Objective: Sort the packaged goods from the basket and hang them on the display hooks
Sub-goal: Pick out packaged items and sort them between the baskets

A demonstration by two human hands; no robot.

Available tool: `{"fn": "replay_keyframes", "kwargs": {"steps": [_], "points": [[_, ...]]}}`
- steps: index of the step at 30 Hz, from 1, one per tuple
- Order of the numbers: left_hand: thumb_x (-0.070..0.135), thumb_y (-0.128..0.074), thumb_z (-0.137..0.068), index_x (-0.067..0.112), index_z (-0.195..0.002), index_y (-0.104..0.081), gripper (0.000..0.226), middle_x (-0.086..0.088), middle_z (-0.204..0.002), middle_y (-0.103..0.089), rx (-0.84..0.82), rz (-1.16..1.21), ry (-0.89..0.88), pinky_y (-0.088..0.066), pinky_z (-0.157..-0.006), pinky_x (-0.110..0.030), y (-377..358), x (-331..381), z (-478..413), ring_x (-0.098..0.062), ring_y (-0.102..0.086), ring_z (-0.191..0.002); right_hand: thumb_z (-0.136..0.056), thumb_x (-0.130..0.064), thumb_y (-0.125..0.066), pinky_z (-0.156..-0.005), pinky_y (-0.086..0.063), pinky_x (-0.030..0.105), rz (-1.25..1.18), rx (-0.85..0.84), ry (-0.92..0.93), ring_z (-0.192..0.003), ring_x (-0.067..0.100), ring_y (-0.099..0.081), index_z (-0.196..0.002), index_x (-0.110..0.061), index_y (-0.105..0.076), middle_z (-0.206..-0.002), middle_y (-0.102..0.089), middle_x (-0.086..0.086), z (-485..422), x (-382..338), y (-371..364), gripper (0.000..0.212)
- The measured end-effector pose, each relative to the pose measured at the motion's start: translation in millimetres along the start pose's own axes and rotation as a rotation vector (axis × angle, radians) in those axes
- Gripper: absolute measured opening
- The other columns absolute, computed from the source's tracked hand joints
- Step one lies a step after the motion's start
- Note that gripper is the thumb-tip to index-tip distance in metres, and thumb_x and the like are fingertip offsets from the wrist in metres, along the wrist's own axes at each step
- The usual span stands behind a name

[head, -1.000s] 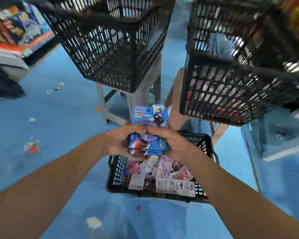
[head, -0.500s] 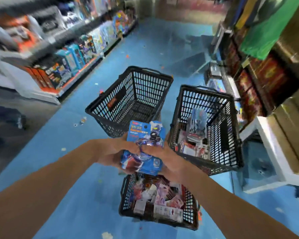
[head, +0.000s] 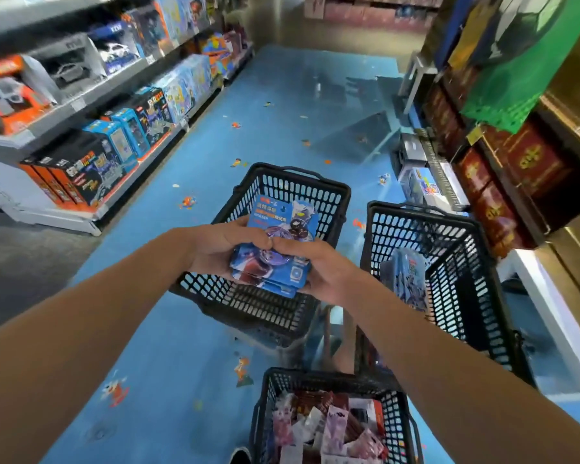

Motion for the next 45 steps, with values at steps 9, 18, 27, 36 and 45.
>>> {"fn": "replay_keyframes", "kwargs": {"steps": [9, 18, 27, 36, 45], "points": [[0.02, -0.071, -0.075, 0.015, -0.132, -0.063, 0.058, -0.007, -0.116, -0.07, 0.041, -0.146, 0.361, -0.054, -0.084, -0.038, 103.8, -74.7, -134.3, -0.025, -0.068, -0.089, -0.044, -0.033, -0.102, -0.1, -0.055, 0.055, -0.055, 0.164, -0.238, -0.112, 0.036, -0.069, -0.119, -0.007, -0.074, -0.122, -0.073, 0.012, -147.3, 85.3, 19.4, 0.084], [0.002, -0.046, -0.077, 0.004, -0.068, -0.063, 0.02, -0.014, -0.088, -0.067, -0.086, 0.059, 0.558, -0.052, -0.075, -0.034, 96.3, -154.9, -231.1, -0.029, -0.064, -0.076, -0.05, -0.014, -0.091, -0.108, -0.049, 0.054, -0.184, 0.316, -0.558, -0.112, 0.033, -0.066, -0.116, 0.0, -0.075, -0.127, -0.07, 0.019, -188.9, 166.4, 52.8, 0.069], [0.005, -0.055, -0.059, 0.001, -0.092, -0.066, 0.034, -0.016, -0.09, -0.07, -0.136, 0.034, 0.658, -0.059, -0.075, -0.037, 98.3, -193.6, -249.1, -0.029, -0.07, -0.078, -0.062, -0.003, -0.076, -0.107, -0.05, 0.053, -0.246, 0.413, -0.704, -0.106, 0.033, -0.07, -0.085, -0.001, -0.081, -0.108, -0.075, 0.015, -190.7, 197.3, 49.4, 0.024], [-0.014, -0.053, -0.078, 0.0, -0.128, -0.062, 0.053, -0.019, -0.122, -0.07, -0.131, -0.122, 0.611, -0.058, -0.075, -0.034, 96.6, -204.5, -255.1, -0.03, -0.069, -0.105, -0.04, 0.004, -0.07, -0.102, -0.052, 0.058, -0.126, 0.493, -0.795, -0.112, 0.037, -0.066, -0.094, 0.003, -0.077, -0.113, -0.074, 0.015, -203.3, 231.8, 64.5, 0.055], [-0.012, -0.064, -0.069, 0.02, -0.13, -0.06, 0.07, -0.007, -0.123, -0.071, -0.1, -0.226, 0.553, -0.053, -0.087, -0.04, 101.8, -199.3, -256.1, -0.027, -0.067, -0.114, -0.078, -0.03, -0.088, -0.071, -0.046, 0.027, 0.545, 0.58, -0.787, -0.095, 0.022, -0.064, -0.096, -0.01, -0.061, -0.11, -0.068, 0.008, -184.7, 169.8, 57.3, 0.039]]}}
Point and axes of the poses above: each hand's wrist, its own z-axis away from the middle knuckle, its own y-axis out of the back of the hand, x = y × z, the point moved 5 cm from there along -z, towards the middle knuckle
